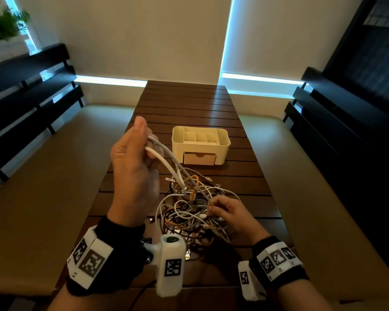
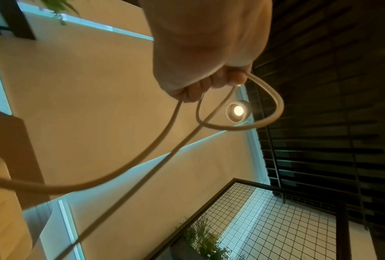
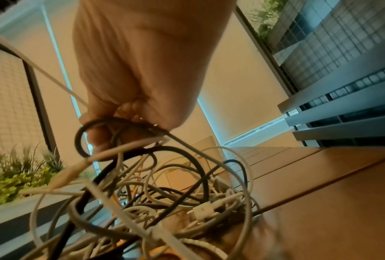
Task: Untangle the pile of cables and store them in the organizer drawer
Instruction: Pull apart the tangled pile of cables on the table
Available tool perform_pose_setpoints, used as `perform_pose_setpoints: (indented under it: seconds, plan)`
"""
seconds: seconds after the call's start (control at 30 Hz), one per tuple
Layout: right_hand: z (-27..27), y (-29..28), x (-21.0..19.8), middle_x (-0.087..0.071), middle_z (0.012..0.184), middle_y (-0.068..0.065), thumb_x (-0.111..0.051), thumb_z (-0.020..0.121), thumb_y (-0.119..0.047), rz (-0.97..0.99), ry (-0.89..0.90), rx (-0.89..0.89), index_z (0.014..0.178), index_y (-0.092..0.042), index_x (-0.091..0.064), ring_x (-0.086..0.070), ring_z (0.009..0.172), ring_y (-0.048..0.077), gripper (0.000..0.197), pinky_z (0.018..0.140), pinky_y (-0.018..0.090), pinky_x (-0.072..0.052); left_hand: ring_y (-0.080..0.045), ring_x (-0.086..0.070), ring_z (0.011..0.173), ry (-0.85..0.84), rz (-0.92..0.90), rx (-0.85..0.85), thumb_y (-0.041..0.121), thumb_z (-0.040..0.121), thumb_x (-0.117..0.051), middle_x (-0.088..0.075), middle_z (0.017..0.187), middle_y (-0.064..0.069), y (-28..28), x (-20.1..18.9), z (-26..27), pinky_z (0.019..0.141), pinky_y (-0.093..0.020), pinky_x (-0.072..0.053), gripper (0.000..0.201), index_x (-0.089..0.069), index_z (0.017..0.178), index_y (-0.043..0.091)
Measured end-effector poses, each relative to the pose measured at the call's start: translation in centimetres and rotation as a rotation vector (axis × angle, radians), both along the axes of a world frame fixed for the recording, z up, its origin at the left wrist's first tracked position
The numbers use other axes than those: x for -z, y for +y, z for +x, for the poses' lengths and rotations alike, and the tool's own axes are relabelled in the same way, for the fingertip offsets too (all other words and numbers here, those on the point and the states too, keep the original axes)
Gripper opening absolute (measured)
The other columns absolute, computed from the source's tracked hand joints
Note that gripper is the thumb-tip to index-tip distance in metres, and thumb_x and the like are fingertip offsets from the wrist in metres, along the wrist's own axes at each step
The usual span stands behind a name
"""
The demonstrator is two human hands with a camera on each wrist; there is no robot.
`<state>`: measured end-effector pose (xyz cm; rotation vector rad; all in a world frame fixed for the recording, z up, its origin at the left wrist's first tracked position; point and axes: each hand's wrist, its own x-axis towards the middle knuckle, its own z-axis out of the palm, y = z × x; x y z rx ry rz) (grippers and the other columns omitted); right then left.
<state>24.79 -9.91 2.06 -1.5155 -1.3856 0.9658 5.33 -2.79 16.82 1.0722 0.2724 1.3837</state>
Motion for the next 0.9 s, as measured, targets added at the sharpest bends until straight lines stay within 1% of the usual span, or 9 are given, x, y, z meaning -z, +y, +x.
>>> perform_pose_setpoints:
  seconds: [0.1, 0.17, 0.23, 0.3, 0.37, 0.5, 0.67, 0.77, 0.9]
  plan:
    - [-0.1, 0.0, 0.8, -0.060, 0.092, -0.004, -0.059, 0.087, -0.005, 0.051, -0.224, 0.002, 0.085, -0.020, -0.063, -0.057, 0.087, 0.002, 0.016, 0.080, 0.013, -0.045, -0.007, -0.036, 0.046, -0.015, 0.024, 0.033, 0.038, 0.081, -0.061, -0.042, 0.045, 0.012, 0.2, -0.1, -0.6, 0.053, -0.021, -0.037, 0.039, -0.050, 0.046, 0.025]
    - [-0.1, 0.0, 1.2, -0.061, 0.099, 0.001, -0.059, 0.087, -0.003, 0.032, -0.316, -0.025, 0.090, -0.012, -0.068, -0.057, 0.090, 0.001, 0.013, 0.081, 0.009, -0.043, -0.008, -0.038, 0.048, 0.202, 0.156, -0.016, 0.030, 0.083, -0.058, -0.044, 0.046, 0.012, 0.4, -0.2, -0.7, 0.053, -0.021, -0.036, 0.036, -0.052, 0.048, 0.025]
    - [0.0, -0.1, 1.1, -0.065, 0.105, 0.000, -0.060, 0.087, -0.005, 0.039, -0.300, 0.030, 0.096, -0.008, -0.070, -0.060, 0.096, 0.003, 0.014, 0.085, 0.011, -0.046, -0.006, -0.049, 0.053, 0.683, 0.317, -0.139, 0.023, 0.086, -0.059, -0.057, 0.058, 0.011, 1.0, 0.3, -0.6, 0.056, -0.019, -0.040, 0.026, -0.059, 0.060, 0.024]
    - [0.1, 0.0, 0.3, -0.063, 0.109, -0.012, -0.060, 0.088, -0.010, 0.069, -0.273, 0.102, 0.099, -0.012, -0.071, -0.058, 0.099, -0.005, 0.016, 0.088, 0.011, -0.045, -0.009, -0.060, 0.075, 1.331, 0.407, -0.365, 0.028, 0.089, -0.056, -0.065, 0.096, 0.009, 2.0, 1.5, -0.5, 0.060, -0.023, -0.040, 0.009, -0.065, 0.089, 0.026]
    - [0.1, 0.1, -0.4, -0.063, 0.101, -0.014, -0.059, 0.089, -0.013, 0.095, -0.368, 0.140, 0.099, -0.013, -0.072, -0.055, 0.091, -0.010, 0.016, 0.081, 0.004, -0.041, -0.018, -0.061, 0.083, 1.666, 0.486, -0.524, 0.027, 0.090, -0.055, -0.051, 0.127, 0.007, 2.1, 3.3, -0.3, 0.060, -0.024, -0.038, 0.027, -0.058, 0.117, 0.029]
    - [-0.5, 0.4, -1.2, -0.061, 0.080, -0.008, -0.057, 0.091, -0.018, 0.096, -0.470, 0.176, 0.093, -0.012, -0.070, -0.053, 0.072, -0.003, 0.015, 0.064, 0.009, -0.038, 0.001, -0.049, 0.057, 1.402, 0.544, -0.397, 0.030, 0.094, -0.051, -0.060, 0.114, 0.017, 0.2, 4.2, 1.9, 0.047, -0.014, -0.030, 0.022, -0.063, 0.112, 0.034]
    - [-1.4, 1.1, -1.1, -0.062, 0.081, -0.001, -0.053, 0.090, -0.014, -0.104, -0.485, 0.124, 0.086, -0.017, -0.064, -0.057, 0.072, 0.013, 0.012, 0.065, 0.028, -0.049, -0.011, -0.057, 0.083, 1.734, 0.596, 0.015, 0.079, 0.079, -0.032, -0.062, 0.094, 0.006, -2.4, 7.2, 5.5, 0.076, -0.032, -0.050, 0.065, -0.062, 0.101, 0.025]
    - [-1.9, 0.9, -1.0, -0.051, 0.070, -0.008, -0.050, 0.090, -0.012, -0.156, -0.512, 0.116, 0.071, -0.021, -0.054, -0.046, 0.062, 0.006, 0.022, 0.056, 0.018, -0.036, -0.015, -0.054, 0.074, 1.875, 0.634, -0.056, 0.085, 0.069, -0.040, -0.053, 0.079, 0.002, -2.5, 7.8, 6.0, 0.067, -0.030, -0.048, 0.073, -0.055, 0.085, 0.016]
    - [-2.0, 0.7, -1.6, -0.061, 0.082, 0.003, -0.052, 0.088, -0.008, -0.102, -0.471, 0.165, 0.087, -0.006, -0.067, -0.054, 0.075, 0.016, 0.015, 0.062, 0.018, -0.040, -0.015, -0.050, 0.068, 1.838, 0.576, 0.142, 0.078, 0.078, -0.039, -0.054, 0.072, -0.001, -1.5, 8.4, 6.1, 0.062, -0.030, -0.043, 0.065, -0.055, 0.074, 0.015]
